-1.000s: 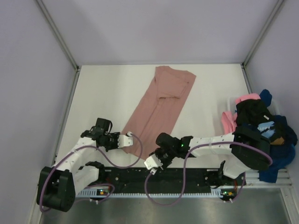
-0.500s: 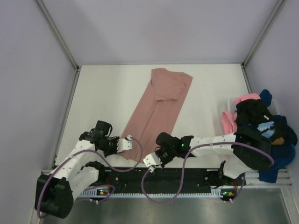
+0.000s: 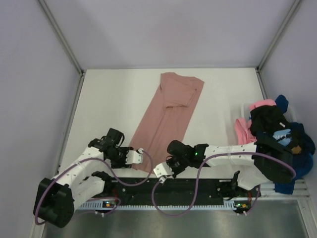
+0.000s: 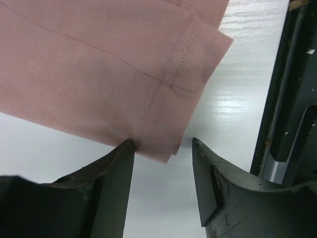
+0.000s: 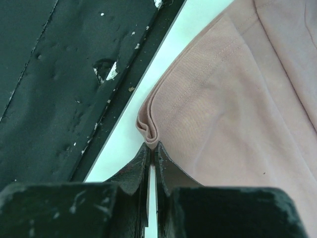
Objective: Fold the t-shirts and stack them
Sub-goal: Grab the bottom of the folded rectangular tshirt with both arms, then fold the folded rectangular tshirt in 1/3 of the way
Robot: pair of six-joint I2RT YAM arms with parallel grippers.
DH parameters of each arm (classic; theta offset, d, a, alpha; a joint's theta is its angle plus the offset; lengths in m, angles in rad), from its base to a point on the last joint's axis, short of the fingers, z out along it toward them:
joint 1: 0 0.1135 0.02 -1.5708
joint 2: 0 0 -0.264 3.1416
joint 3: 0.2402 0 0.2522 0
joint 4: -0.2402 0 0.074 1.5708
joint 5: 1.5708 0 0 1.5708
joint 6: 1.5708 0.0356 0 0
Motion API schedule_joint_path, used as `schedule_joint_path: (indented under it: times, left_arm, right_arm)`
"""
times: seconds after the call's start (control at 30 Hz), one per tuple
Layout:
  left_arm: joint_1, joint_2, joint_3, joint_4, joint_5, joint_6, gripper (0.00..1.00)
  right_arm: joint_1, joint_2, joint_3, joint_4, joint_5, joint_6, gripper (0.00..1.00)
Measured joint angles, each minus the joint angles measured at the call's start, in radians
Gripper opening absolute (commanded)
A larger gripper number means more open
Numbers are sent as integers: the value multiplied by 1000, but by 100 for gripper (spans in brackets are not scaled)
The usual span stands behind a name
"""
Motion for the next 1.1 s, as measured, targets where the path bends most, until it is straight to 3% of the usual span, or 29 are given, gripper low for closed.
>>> schedule_joint_path:
  times: [0.07, 0.2, 0.23, 0.43, 0.67, 1.1]
  left_arm:
    - [-2, 0, -2, 10, -12, 2, 43]
    - [-10, 0, -5, 26, -18, -3, 3]
    - [-12, 0, -7, 33, -16, -4, 0]
    - [-18, 0, 13, 37, 2, -63, 0]
    - [-21, 68, 224, 75, 27, -214, 0]
    - [-21, 497, 627, 213, -13, -428, 0]
  right_arm:
    - [0, 0, 0, -3, 1, 1, 0]
    - [0, 0, 0, -4, 0, 8, 0]
    - [0, 0, 0, -3, 0, 13, 0]
    - [-10, -24, 0, -1, 10, 74, 0]
    - [-153, -118, -11, 72, 29, 152, 0]
    - [-471, -89, -16, 303, 103, 170, 0]
